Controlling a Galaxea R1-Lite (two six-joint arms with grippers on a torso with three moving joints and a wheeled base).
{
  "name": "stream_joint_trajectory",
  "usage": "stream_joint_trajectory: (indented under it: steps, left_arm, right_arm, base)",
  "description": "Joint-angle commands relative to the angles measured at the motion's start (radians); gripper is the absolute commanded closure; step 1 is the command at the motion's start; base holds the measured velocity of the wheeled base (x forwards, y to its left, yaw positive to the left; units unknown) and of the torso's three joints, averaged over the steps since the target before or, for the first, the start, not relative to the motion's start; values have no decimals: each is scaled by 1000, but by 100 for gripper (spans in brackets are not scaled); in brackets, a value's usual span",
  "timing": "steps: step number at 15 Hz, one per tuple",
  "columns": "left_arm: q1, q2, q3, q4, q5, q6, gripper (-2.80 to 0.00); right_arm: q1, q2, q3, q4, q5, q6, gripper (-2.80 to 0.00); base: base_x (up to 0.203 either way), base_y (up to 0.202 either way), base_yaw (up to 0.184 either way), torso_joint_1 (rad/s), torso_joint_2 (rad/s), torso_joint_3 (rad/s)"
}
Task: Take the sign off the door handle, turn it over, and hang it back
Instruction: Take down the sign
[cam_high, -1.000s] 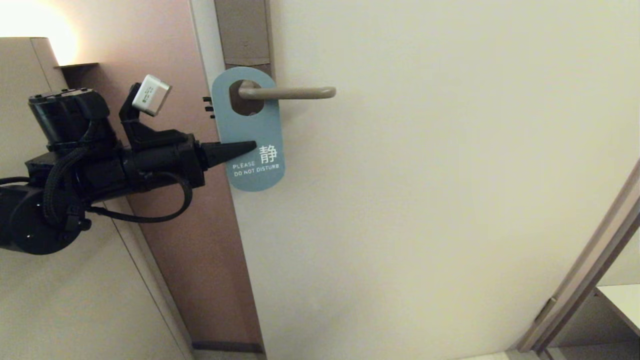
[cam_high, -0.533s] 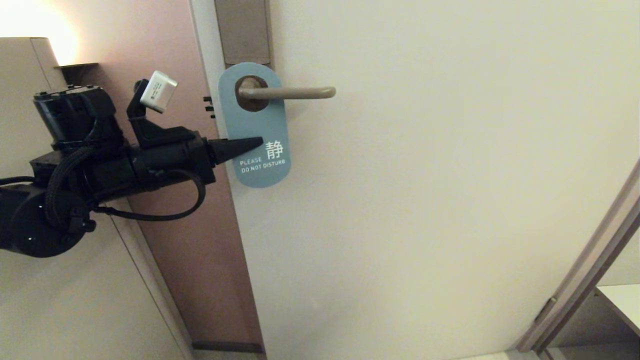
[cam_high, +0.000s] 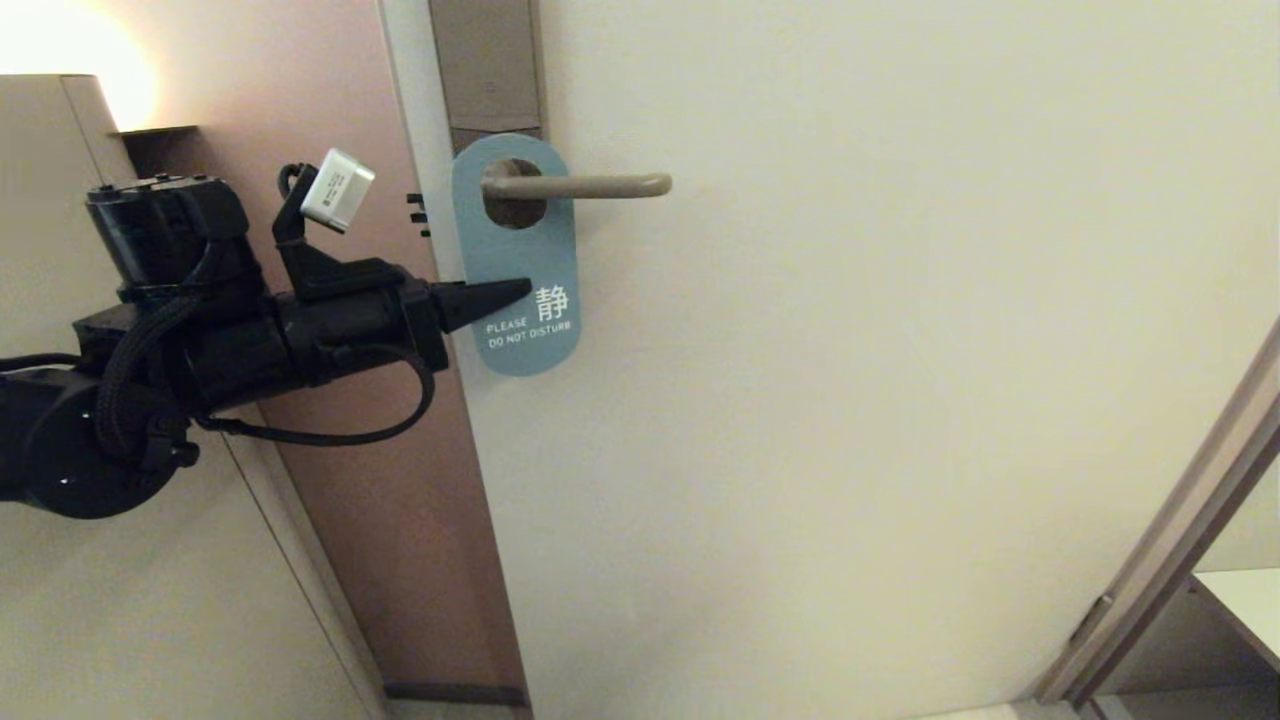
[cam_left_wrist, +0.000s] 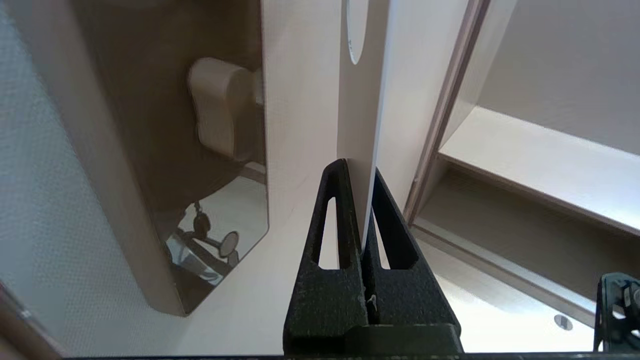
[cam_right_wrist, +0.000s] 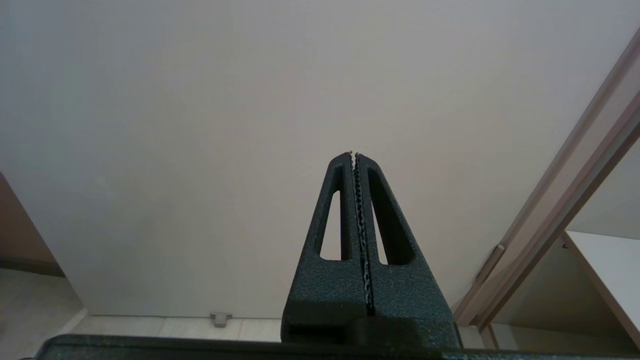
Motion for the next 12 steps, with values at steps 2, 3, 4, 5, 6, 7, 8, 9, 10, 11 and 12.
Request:
stream_joint_trajectory:
  steps: [2,3,4,5,6,7,8,9,10,11,12]
  left_arm:
    - [-10,4,-2,-4,6,1,0]
    - [-14,4,-2,-4,26,1,0]
    - [-17,4,-2,-4,45,2,0]
    - [-19,2,-4,-4,55,2,0]
    - [-19,0,-4,-4,57,2,0]
    - [-19,-1,-5,-4,65,7,0]
    - [-19,-1,-5,-4,74,18,0]
    - [-21,1,-4,-4,84,25,0]
    - [-25,1,-4,-4,91,27,0]
    - [-31,1,-4,-4,94,27,0]
    - [-39,1,-4,-4,97,27,0]
  right_arm:
    - [0,1,0,0,1,-1,0]
    - [0,1,0,0,1,-1,0]
    - [0,1,0,0,1,-1,0]
    - [0,1,0,0,1,-1,0]
    - [0,1,0,0,1,-1,0]
    - [0,1,0,0,1,-1,0]
    - [0,1,0,0,1,-1,0]
    - [0,1,0,0,1,-1,0]
    - [0,1,0,0,1,-1,0]
    - [0,1,0,0,1,-1,0]
    - [0,1,0,0,1,-1,0]
  base:
    - [0,0,0,0,0,0]
    - [0,0,0,0,0,0]
    - [0,0,0,0,0,0]
    - [0,0,0,0,0,0]
    - [0,0,0,0,0,0]
    - [0,0,0,0,0,0]
    - [0,0,0,0,0,0]
    - [0,0,0,0,0,0]
    - [0,0,0,0,0,0]
    - [0,0,0,0,0,0]
    - [0,0,0,0,0,0]
